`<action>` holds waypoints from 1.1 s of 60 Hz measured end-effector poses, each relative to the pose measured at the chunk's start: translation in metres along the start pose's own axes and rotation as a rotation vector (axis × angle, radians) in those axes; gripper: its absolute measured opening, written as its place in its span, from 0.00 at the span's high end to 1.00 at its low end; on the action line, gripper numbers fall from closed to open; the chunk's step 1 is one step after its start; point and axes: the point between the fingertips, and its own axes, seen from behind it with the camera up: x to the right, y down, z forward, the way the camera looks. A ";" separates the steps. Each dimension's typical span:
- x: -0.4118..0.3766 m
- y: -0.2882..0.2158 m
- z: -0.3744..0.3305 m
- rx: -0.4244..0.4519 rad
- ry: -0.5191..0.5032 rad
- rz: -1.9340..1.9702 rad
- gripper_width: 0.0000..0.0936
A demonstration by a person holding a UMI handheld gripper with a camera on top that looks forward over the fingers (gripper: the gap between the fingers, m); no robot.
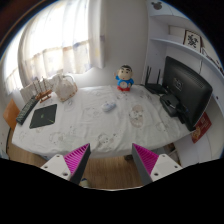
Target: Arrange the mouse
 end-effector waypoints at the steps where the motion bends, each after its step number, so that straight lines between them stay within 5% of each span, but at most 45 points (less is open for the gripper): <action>1: 0.000 0.000 0.000 0.000 -0.001 -0.003 0.08; 30: 0.000 -0.012 0.026 0.073 -0.017 -0.011 0.09; 66: -0.028 -0.056 0.194 0.267 -0.018 -0.081 0.09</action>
